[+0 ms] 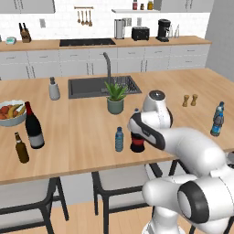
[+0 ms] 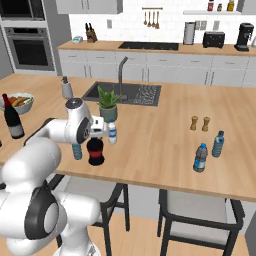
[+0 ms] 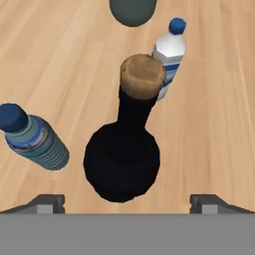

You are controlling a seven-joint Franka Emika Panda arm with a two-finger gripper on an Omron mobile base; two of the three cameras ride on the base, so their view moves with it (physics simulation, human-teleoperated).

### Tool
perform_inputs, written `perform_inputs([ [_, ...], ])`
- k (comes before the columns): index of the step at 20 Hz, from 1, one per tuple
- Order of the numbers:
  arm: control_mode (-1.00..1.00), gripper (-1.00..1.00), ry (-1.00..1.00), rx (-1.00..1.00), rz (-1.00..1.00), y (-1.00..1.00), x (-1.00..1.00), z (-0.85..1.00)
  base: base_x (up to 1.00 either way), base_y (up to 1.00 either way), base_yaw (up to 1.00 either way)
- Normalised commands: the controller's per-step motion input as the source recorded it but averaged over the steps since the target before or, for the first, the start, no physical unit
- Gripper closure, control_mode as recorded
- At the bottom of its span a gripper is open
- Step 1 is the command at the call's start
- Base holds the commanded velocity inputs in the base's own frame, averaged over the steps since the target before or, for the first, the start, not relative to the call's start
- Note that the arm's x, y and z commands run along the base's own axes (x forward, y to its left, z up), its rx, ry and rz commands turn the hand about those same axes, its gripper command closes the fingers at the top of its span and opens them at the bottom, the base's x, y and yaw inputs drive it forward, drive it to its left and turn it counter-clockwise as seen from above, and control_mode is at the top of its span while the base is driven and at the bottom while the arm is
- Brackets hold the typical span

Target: Move the plastic bottles in the middle to the plastics group, and the glass bottles in the middle to the glass group.

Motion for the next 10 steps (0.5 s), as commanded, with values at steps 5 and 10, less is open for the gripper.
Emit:
perform_inputs([
  [5,-1.0,-1.0,0.0,0.0,0.0,0.0,0.13,-0.17,0.0,0.0,0.0],
  [10,-1.0,-1.0,0.0,0.0,0.0,0.02,0.15,-0.1,0.0,0.0,0.0],
])
